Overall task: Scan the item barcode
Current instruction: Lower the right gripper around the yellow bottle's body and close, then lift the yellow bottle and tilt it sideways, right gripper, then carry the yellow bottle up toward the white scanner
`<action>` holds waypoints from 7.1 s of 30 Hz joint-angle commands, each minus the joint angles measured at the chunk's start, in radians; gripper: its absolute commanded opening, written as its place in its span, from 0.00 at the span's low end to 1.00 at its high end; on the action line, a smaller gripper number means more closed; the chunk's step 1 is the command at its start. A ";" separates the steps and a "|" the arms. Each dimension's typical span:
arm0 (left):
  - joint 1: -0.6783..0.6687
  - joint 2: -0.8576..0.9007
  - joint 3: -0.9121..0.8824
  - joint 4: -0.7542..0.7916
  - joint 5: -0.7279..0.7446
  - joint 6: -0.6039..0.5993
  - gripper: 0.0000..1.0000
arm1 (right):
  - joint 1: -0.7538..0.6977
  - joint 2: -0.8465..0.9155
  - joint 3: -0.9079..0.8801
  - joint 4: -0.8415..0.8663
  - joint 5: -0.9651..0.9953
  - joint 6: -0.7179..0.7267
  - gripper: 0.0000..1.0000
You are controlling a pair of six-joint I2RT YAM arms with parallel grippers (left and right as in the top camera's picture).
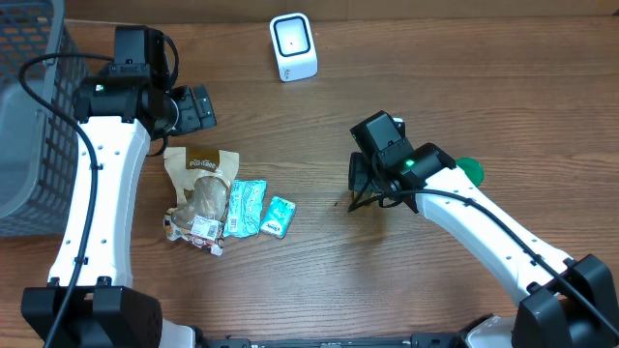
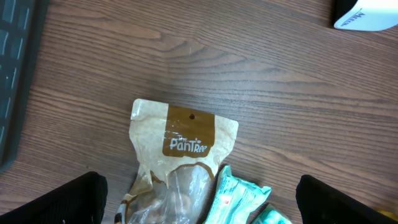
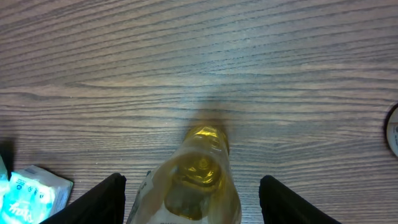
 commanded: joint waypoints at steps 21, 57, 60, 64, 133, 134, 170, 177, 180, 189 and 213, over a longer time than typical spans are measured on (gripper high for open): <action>0.002 -0.006 0.013 0.004 -0.009 0.015 1.00 | 0.005 -0.001 -0.014 0.028 0.018 0.004 0.65; 0.002 -0.006 0.013 0.004 -0.009 0.015 1.00 | -0.041 -0.255 0.077 -0.169 -0.107 -0.034 0.22; 0.002 -0.006 0.013 0.004 -0.009 0.015 1.00 | -0.098 -0.339 0.078 -0.167 -0.288 -0.095 0.21; 0.002 -0.006 0.013 0.004 -0.009 0.015 1.00 | -0.191 -0.414 0.077 -0.167 -0.582 -0.190 0.21; 0.002 -0.006 0.013 0.004 -0.009 0.015 1.00 | -0.337 -0.410 0.076 -0.243 -1.445 -0.440 0.24; 0.002 -0.006 0.013 0.003 -0.009 0.015 1.00 | -0.337 -0.410 0.076 -0.243 -1.444 -0.440 0.24; 0.002 -0.006 0.013 0.004 -0.009 0.015 1.00 | -0.336 -0.370 0.075 -0.274 -0.982 -0.412 0.20; 0.002 -0.006 0.013 0.004 -0.009 0.015 1.00 | -0.332 -0.300 0.075 -0.306 -0.792 -0.348 0.15; 0.002 -0.006 0.013 0.004 -0.009 0.015 1.00 | -0.310 -0.277 0.075 -0.299 -0.741 -0.341 0.14; 0.002 -0.006 0.013 0.004 -0.009 0.015 1.00 | -0.168 -0.254 0.174 -0.256 -0.594 -0.231 0.11; 0.002 -0.006 0.013 0.003 -0.009 0.015 0.99 | -0.089 0.179 1.025 -0.713 -0.358 -0.324 0.11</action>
